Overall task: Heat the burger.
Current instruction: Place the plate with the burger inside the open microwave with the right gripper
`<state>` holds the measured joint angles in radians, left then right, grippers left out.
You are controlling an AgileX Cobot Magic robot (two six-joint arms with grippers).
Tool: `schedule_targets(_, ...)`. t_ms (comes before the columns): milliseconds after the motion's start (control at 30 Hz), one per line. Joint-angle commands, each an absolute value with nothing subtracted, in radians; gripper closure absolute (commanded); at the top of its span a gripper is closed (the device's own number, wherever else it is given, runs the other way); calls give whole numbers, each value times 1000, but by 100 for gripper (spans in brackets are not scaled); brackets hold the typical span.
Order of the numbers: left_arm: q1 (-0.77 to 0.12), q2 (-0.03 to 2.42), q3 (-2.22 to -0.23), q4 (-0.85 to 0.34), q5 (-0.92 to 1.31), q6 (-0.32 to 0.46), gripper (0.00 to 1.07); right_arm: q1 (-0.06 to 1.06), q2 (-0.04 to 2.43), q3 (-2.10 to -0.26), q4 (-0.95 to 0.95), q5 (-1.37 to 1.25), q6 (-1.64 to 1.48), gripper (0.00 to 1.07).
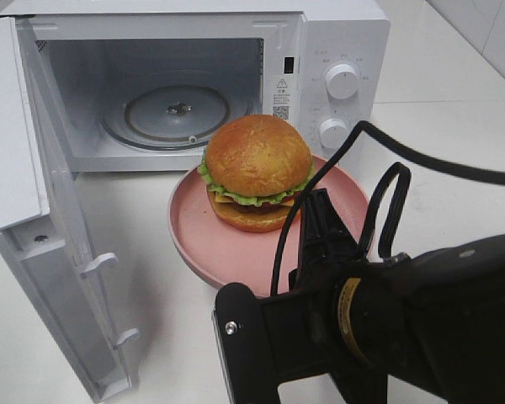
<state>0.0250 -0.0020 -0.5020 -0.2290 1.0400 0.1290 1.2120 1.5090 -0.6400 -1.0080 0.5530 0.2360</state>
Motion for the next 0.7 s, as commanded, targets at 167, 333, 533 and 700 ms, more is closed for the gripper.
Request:
schedule_targets(167,28,-1,-500,-232,1038,130,7,1132,1502,-645,-1110,480,161,107)
schedule_targets(333,28,-1,-500,-232,1038,130,7,1081,1502,-667,-1102,409,84,107)
schedule_targets(533,28,-1,-500,-232,1038,130,7,1021,1502,-715,-1079,389,-15,107)
schedule_targets(700,28,-1,-500,-232,1038,130,7,948,1503,-754,-880,327,-307,107)
